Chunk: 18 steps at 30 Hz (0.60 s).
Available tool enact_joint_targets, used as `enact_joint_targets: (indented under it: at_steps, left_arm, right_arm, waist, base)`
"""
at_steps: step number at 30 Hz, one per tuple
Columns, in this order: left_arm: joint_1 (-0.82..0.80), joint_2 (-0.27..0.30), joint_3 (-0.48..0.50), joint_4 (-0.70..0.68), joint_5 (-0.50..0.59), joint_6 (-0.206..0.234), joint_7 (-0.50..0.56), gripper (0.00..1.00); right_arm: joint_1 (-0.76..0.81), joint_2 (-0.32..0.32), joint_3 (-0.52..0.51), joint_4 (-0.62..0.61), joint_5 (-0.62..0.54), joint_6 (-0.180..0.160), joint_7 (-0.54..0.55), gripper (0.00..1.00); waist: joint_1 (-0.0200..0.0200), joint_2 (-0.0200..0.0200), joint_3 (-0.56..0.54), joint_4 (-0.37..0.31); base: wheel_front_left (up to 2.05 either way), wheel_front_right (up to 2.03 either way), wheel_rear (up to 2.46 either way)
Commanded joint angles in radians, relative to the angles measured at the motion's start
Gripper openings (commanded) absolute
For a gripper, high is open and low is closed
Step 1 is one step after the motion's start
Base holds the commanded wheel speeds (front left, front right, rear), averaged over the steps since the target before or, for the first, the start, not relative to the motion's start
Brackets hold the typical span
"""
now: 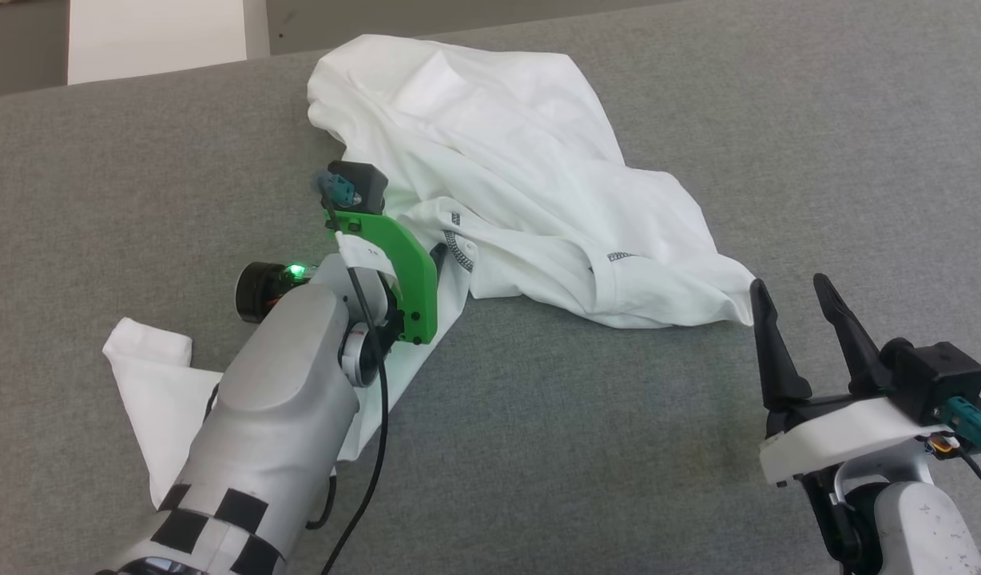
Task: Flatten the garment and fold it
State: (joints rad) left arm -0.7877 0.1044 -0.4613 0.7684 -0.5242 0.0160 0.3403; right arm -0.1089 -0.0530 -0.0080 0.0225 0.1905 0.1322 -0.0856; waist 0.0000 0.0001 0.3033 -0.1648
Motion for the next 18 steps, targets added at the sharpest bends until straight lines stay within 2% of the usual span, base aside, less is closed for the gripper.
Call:
enact_joint_targets:
  at_steps: [1, 3, 6, 13, 14, 15, 16, 18]
  left_arm:
    - [-0.011, 0.011, 0.002, 0.015, 0.009, 0.016, -0.007, 1.0]
    - [-0.018, 0.018, 0.009, 0.023, 0.012, 0.033, -0.019, 1.0]
    - [-0.024, 0.021, 0.012, 0.037, 0.006, 0.032, -0.021, 1.0]
    - [-0.024, -0.001, -0.007, 0.055, -0.03, -0.038, 0.016, 1.0]
    - [-0.023, -0.002, -0.012, 0.054, -0.03, -0.045, 0.011, 0.53]
    - [-0.023, -0.003, -0.015, 0.052, -0.029, -0.05, 0.002, 0.41]
    - [-0.023, -0.004, -0.017, 0.048, -0.028, -0.054, -0.013, 0.0]
    - [-0.02, -0.008, -0.023, 0.045, -0.027, -0.06, -0.027, 0.0]
  right_arm:
    - [-0.016, 0.003, 0.0, 0.004, 0.004, -0.002, -0.003, 1.0]
    - [-0.018, 0.003, 0.004, 0.004, 0.006, -0.002, 0.0, 1.0]
    - [-0.018, 0.003, 0.012, 0.004, 0.006, -0.002, 0.005, 1.0]
    - [-0.017, 0.003, 0.023, 0.002, 0.004, -0.002, 0.011, 1.0]
    - [-0.016, 0.003, 0.024, 0.002, 0.004, -0.002, 0.012, 1.0]
    - [-0.016, 0.003, 0.025, 0.002, 0.003, -0.002, 0.013, 1.0]
    - [-0.015, 0.003, 0.024, 0.002, 0.002, -0.002, 0.013, 1.0]
    - [-0.01, 0.003, 0.021, 0.003, 0.0, -0.002, 0.015, 1.0]
  waist:
    - [0.0, -0.0001, -0.002, 0.002]
    - [0.0, -0.0001, -0.004, 0.004]
    - [0.0, -0.0001, -0.007, 0.004]
    - [0.0, -0.0001, -0.012, 0.001]
    - [0.0, -0.0001, -0.014, 0.0]
    - [0.0, -0.0001, -0.016, 0.0]
    - [0.0, -0.0001, -0.019, 0.0]
    - [0.0, -0.0001, -0.027, 0.004]
  base:
    - [0.0, 0.0, 0.0]
    - [0.0, 0.0, 0.0]
    - [0.0, 0.0, 0.0]
    - [0.0, 0.0, 0.0]
    - [0.0, 0.0, 0.0]
    - [0.0, 0.0, 0.0]
    - [0.0, 0.0, 0.0]
    - [0.0, 0.0, 0.0]
